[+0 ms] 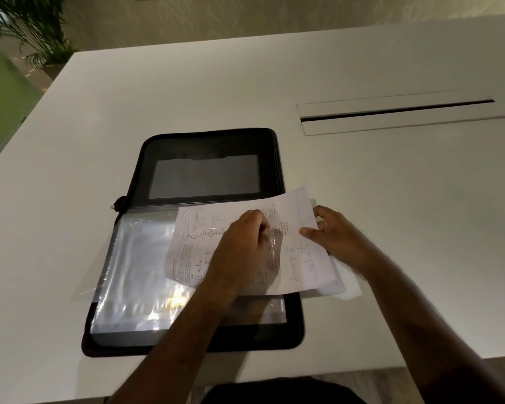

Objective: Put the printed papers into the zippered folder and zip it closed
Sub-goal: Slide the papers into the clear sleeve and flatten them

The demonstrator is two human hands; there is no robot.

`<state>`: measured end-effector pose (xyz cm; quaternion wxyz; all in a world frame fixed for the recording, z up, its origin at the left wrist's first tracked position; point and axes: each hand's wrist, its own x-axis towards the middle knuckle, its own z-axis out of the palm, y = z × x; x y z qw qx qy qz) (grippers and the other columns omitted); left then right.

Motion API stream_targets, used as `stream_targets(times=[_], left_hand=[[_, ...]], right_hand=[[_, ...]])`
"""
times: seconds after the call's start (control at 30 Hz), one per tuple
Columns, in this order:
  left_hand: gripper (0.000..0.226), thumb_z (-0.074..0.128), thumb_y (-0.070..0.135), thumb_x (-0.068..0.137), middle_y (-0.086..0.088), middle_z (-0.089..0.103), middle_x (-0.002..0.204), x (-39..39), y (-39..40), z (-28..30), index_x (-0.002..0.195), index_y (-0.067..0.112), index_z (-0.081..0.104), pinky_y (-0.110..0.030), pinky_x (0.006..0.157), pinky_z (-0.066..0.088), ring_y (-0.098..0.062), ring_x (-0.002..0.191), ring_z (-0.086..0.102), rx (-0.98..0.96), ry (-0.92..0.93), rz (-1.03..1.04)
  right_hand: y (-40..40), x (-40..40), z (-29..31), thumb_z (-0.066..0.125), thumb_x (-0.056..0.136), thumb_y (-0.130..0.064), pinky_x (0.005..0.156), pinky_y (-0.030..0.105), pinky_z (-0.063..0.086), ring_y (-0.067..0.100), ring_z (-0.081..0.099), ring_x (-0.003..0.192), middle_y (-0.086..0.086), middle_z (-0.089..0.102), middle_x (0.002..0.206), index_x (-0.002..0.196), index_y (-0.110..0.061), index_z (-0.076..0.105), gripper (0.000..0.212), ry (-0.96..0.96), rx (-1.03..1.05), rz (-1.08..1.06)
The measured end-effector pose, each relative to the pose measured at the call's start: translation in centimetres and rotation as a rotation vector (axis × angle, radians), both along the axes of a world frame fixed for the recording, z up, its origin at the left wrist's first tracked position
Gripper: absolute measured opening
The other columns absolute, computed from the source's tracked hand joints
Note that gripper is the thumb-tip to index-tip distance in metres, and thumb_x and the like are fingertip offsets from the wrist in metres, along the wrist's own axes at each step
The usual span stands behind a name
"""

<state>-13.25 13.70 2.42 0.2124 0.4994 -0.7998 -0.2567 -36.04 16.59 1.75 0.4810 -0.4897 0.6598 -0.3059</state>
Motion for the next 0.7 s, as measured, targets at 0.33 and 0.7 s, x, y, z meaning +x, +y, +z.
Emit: stream_targets(times=[0.33, 0.7], left_hand=[[0.016, 0.055, 0.036, 0.103, 0.020, 0.056, 0.097, -0.2, -0.4, 0.4, 0.093, 0.028, 0.047, -0.002, 0.058, 0.044, 0.003, 0.071, 0.057, -0.056, 0.012, 0.024], [0.016, 0.057, 0.037, 0.103, 0.021, 0.060, 0.100, 0.1, -1.4, 0.4, 0.090, 0.035, 0.047, -0.007, 0.054, 0.043, -0.005, 0.073, 0.063, 0.062, 0.004, 0.016]], right_hand=[[1.1, -5.8, -0.3, 0.067, 0.103, -0.020, 0.080, 0.065, 0.064, 0.033, 0.081, 0.088, 0.008, 0.083, 0.103, 0.114, -0.027, 0.067, 0.013, -0.015, -0.066, -0.077], [2.5, -11.0, -1.2, 0.088, 0.078, -0.053, 0.070, 0.061, 0.064, 0.039, 0.081, 0.081, 0.017, 0.083, 0.098, 0.105, -0.019, 0.071, 0.046, -0.128, -0.093, -0.159]])
